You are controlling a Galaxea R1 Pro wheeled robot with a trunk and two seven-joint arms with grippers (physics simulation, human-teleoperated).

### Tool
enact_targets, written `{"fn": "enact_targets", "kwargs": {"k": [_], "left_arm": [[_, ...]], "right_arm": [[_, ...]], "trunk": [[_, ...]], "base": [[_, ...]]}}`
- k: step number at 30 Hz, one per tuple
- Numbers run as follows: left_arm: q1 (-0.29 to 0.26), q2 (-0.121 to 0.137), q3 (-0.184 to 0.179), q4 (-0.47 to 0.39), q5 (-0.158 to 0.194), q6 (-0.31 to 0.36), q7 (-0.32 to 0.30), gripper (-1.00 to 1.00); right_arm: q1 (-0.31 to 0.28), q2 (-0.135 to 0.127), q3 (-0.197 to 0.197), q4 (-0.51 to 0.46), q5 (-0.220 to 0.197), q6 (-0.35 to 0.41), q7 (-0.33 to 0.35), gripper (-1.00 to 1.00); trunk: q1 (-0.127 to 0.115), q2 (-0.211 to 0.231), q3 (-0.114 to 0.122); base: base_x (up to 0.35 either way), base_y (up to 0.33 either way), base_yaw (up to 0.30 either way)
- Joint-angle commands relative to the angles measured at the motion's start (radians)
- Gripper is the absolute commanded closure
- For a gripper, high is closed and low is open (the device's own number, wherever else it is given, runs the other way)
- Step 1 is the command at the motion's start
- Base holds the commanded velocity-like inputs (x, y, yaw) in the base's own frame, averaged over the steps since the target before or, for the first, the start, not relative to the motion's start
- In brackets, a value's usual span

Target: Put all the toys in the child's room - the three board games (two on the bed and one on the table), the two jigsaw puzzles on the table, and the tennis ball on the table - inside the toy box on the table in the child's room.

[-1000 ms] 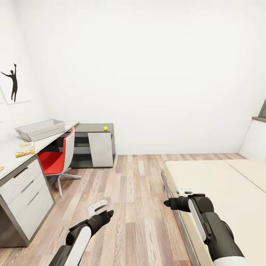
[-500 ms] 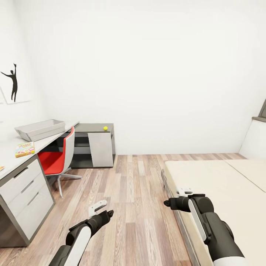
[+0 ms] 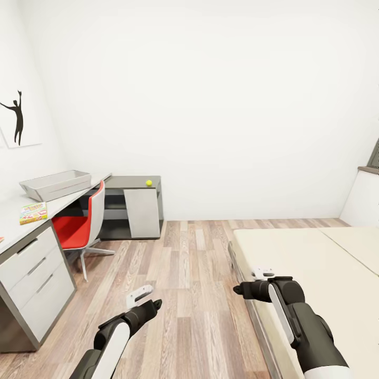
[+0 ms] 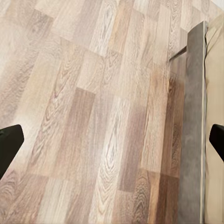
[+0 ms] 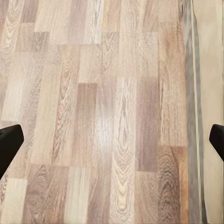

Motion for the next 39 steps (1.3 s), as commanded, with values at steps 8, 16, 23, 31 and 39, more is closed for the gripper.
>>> {"fn": "enact_targets", "kwargs": {"k": [8,16,23,31,39], "left_arm": [[-0.001,0.0,-0.001,-0.001,0.011,0.002,0.01,-1.0],[-0.001,0.0,0.001,-0.001,0.011,0.002,0.01,-1.0],[-0.001,0.0,0.003,-0.001,0.011,0.002,0.01,-1.0],[-0.001,0.0,0.003,-0.001,0.011,0.002,0.01,-1.0],[-0.001,0.0,0.003,-0.001,0.011,0.002,0.01,-1.0]], "right_arm": [[0.0,0.0,0.0,-0.002,-0.001,0.004,0.002,-1.0],[0.0,0.0,0.0,-0.002,-0.001,0.005,0.002,-1.0],[0.0,0.0,0.001,-0.002,-0.001,0.005,0.002,-1.0],[0.0,0.0,0.001,-0.002,-0.001,0.005,0.002,-1.0],[0.0,0.001,0.0,-0.002,-0.001,0.005,0.002,-1.0]], "trunk": [[0.0,-0.001,-0.001],[0.0,-0.001,-0.001],[0.0,-0.001,-0.001],[0.0,-0.001,-0.001],[0.0,-0.001,-0.001]], "base": [[0.0,-0.2,0.0],[0.0,-0.222,0.0],[0.0,-0.089,0.0],[0.0,-0.033,0.0],[0.0,-0.01,0.06]]}}
